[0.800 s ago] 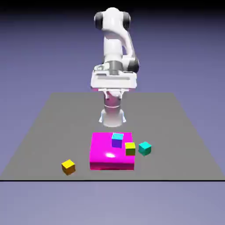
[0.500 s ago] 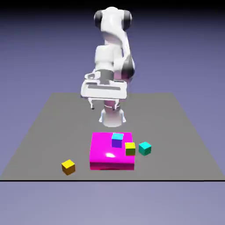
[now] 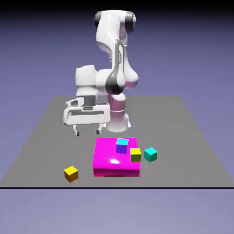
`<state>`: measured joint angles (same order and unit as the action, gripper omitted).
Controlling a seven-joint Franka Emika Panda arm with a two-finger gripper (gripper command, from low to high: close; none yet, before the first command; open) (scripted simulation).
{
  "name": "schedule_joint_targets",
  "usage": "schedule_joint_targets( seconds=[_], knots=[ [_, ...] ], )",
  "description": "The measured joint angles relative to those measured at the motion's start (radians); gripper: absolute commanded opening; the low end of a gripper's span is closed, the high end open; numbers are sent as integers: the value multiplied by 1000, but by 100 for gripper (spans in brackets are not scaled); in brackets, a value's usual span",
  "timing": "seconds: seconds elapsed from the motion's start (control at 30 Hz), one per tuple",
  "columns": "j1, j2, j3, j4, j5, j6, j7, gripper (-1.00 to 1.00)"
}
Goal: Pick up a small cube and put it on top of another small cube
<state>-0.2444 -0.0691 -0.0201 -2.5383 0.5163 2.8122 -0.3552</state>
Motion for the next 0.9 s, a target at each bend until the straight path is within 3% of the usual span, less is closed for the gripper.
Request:
schedule_joint_targets(
  seconds=[0.73, 0.9],
  knots=[
    [-216, 437, -18, 237, 450, -196, -957, 0],
    [-233, 617, 55, 325, 585, -108, -1075, 0]
  ],
)
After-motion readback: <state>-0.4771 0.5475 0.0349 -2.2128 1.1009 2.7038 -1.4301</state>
